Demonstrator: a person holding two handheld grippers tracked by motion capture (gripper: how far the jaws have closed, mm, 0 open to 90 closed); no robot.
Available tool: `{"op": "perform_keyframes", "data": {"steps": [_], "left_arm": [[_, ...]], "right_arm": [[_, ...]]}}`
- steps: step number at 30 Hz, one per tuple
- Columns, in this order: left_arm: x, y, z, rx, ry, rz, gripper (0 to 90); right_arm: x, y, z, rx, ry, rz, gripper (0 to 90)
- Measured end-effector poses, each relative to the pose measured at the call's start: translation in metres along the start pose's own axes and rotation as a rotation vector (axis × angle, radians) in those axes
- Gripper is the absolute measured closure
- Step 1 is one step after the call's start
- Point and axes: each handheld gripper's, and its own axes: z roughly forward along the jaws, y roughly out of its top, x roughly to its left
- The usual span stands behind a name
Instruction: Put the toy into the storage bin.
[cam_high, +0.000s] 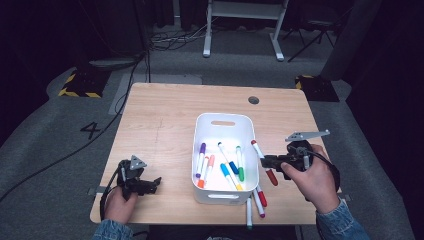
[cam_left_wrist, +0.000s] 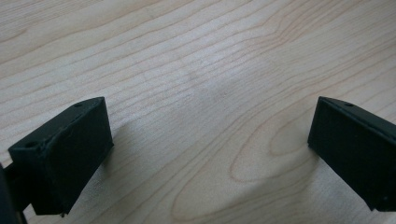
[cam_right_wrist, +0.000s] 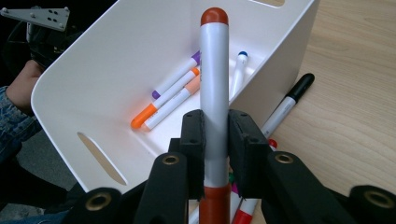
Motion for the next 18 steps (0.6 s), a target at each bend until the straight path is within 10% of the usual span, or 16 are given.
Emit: {"op": "perform_keyframes", "data": {"steps": [18], "left_arm": [[0.000, 0.000, 0.000, 0.001, -0.002, -0.001, 0.0]], "right_arm": [[0.031, 0.017, 0.012, 0.000, 0.099, -0.054, 77.1]]}}
